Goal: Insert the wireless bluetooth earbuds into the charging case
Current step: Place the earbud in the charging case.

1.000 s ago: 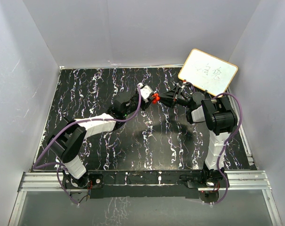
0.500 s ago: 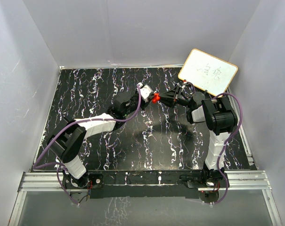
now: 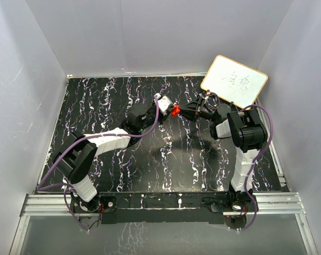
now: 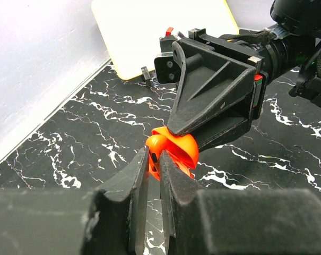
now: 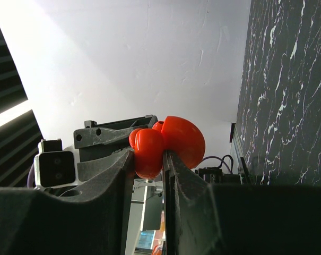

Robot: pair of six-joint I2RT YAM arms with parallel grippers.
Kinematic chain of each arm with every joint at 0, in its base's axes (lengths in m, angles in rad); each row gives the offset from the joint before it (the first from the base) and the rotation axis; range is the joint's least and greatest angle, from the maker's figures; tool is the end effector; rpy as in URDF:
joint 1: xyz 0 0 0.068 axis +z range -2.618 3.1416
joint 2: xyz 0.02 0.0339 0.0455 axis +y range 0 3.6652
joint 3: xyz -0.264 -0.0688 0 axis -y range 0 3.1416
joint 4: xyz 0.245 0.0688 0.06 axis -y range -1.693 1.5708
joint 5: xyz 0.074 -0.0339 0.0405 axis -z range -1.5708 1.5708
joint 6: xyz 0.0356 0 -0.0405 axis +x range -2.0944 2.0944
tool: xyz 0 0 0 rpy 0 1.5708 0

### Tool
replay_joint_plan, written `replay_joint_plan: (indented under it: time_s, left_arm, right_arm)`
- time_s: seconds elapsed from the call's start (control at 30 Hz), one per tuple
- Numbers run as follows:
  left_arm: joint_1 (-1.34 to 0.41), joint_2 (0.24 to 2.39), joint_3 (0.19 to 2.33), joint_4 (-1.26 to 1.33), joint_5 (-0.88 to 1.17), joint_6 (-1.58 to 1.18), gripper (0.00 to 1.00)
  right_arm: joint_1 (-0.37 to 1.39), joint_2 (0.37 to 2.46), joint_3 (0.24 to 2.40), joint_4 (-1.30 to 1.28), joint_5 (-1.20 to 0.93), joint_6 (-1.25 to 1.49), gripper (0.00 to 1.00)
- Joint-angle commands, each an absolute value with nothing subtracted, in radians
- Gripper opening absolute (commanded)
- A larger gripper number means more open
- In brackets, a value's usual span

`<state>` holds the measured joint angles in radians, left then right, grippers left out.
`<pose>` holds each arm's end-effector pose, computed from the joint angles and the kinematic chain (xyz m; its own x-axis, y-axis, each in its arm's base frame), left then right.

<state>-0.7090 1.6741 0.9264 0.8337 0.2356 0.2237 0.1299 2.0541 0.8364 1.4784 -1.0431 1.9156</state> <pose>0.2799 -0.2510 0.2628 0.2432 0.0756 -0.9670 0.7750 0.5844 0.2406 0.3654 0.0788 0.1618 -0.9268 0.3569 0.1170 0.0613 -0.1636 0.9846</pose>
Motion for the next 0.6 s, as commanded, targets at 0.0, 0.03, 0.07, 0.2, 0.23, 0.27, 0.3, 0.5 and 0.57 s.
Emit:
replay_joint_plan:
  time_s: [0.0,0.03,0.07,0.2,0.23,0.27,0.3,0.5,0.57]
  left_arm:
    - [-0.715,1.655,0.93,0.857,0.268,0.216,0.11]
    - [-0.714,1.654,0.929,0.863,0.27,0.215,0.1]
    - [-0.715,1.652,0.924,0.87,0.271,0.214,0.09]
    - [-0.715,1.647,0.907,0.897,0.276,0.211,0.07]
    - [-0.714,1.647,0.902,0.906,0.276,0.211,0.07]
    - [-0.715,1.645,0.9,0.911,0.276,0.209,0.06]
    - [-0.715,1.644,0.898,0.913,0.278,0.208,0.06]
    - [-0.715,1.641,0.875,0.943,0.282,0.195,0.05]
    - [-0.715,1.639,0.87,0.948,0.282,0.19,0.05]
  right_arm:
    - [0.136,1.996,0.853,1.82,-1.043,1.907,0.0]
    - [0.136,1.996,0.852,1.82,-1.043,1.908,0.0]
    - [0.136,1.996,0.853,1.82,-1.041,1.907,0.0]
    - [0.136,1.997,0.853,1.82,-1.04,1.907,0.0]
    - [0.136,1.997,0.853,1.82,-1.04,1.907,0.0]
    - [0.136,1.997,0.855,1.821,-1.04,1.907,0.0]
    - [0.136,1.999,0.856,1.82,-1.039,1.907,0.0]
    - [0.136,1.999,0.857,1.82,-1.037,1.908,0.0]
    - [0.136,1.998,0.857,1.82,-1.037,1.908,0.0]
